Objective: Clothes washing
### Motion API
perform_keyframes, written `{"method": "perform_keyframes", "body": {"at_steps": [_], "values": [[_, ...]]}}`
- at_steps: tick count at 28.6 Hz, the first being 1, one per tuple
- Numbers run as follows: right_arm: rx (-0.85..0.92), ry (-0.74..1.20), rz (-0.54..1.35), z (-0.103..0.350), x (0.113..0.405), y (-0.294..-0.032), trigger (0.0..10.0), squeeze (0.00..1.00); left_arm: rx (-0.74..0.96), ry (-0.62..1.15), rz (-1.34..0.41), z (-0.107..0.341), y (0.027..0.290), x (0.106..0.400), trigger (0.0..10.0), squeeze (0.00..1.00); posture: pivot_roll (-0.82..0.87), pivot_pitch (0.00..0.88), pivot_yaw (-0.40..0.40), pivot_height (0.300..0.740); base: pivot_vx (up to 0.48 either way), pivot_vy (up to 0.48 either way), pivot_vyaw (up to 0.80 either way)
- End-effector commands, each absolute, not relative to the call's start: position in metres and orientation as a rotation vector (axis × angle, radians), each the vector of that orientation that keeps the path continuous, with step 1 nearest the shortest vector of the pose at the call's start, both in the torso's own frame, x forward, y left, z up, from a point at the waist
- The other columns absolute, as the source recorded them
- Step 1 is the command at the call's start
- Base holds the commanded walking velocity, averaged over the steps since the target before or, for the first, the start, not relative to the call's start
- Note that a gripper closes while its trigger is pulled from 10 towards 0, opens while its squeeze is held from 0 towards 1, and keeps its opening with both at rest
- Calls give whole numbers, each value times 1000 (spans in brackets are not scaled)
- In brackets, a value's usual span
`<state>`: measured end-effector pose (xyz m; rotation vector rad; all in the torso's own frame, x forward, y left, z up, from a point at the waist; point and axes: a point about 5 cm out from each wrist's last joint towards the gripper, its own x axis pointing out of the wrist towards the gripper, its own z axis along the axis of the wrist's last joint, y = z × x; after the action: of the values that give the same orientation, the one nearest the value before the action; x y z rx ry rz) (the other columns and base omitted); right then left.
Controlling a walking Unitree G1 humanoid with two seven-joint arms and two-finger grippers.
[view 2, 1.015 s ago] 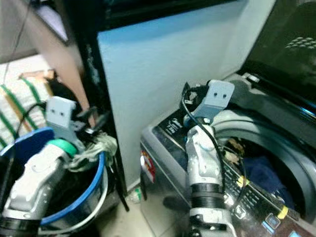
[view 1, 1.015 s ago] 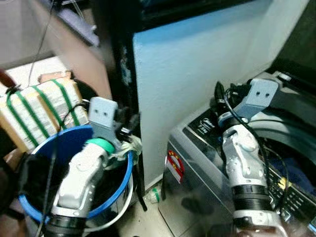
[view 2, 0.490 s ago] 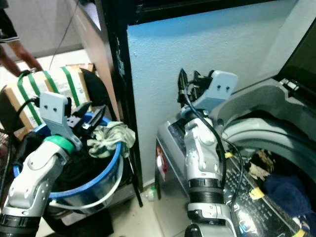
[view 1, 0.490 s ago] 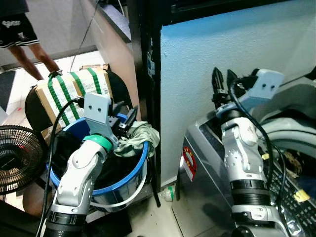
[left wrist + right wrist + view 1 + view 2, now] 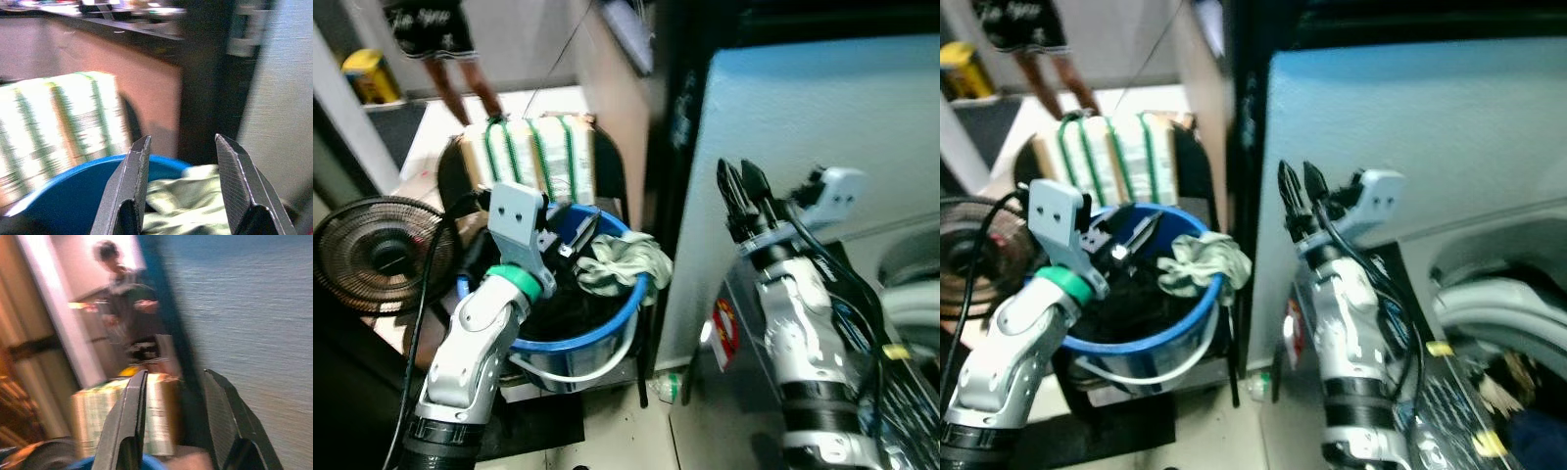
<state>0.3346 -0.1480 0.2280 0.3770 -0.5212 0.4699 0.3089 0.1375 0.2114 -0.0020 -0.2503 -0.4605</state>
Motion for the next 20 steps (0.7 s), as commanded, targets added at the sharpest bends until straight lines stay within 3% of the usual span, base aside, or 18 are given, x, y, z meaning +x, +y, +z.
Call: {"method": "perform_keyframes", "body": {"at_steps": [1, 9, 14, 16, 20], "values": [[395, -505, 544, 222, 329, -145, 10000, 0, -8, -230, -473, 208, 137, 307, 10000, 0, 88, 14, 74, 740, 0, 0, 681], [408, -505, 544, 220, 329, -147, 10000, 0, -6, -212, -462, 206, 139, 307, 10000, 0, 88, 12, 73, 740, 0, 0, 683], [395, -438, 395, 215, 340, -159, 10000, 0, -12, -195, -386, 201, 148, 306, 10000, 0, 88, 9, 60, 740, 0, 0, 325], [299, -379, 270, 209, 347, -165, 10000, 0, -25, -199, -354, 200, 152, 306, 10000, 0, 87, 4, 42, 740, 0, 403, 0], [284, -372, 227, 208, 349, -168, 10000, 0, -30, -203, -344, 201, 153, 306, 10000, 0, 87, 4, 42, 740, 0, 480, 0]]}}
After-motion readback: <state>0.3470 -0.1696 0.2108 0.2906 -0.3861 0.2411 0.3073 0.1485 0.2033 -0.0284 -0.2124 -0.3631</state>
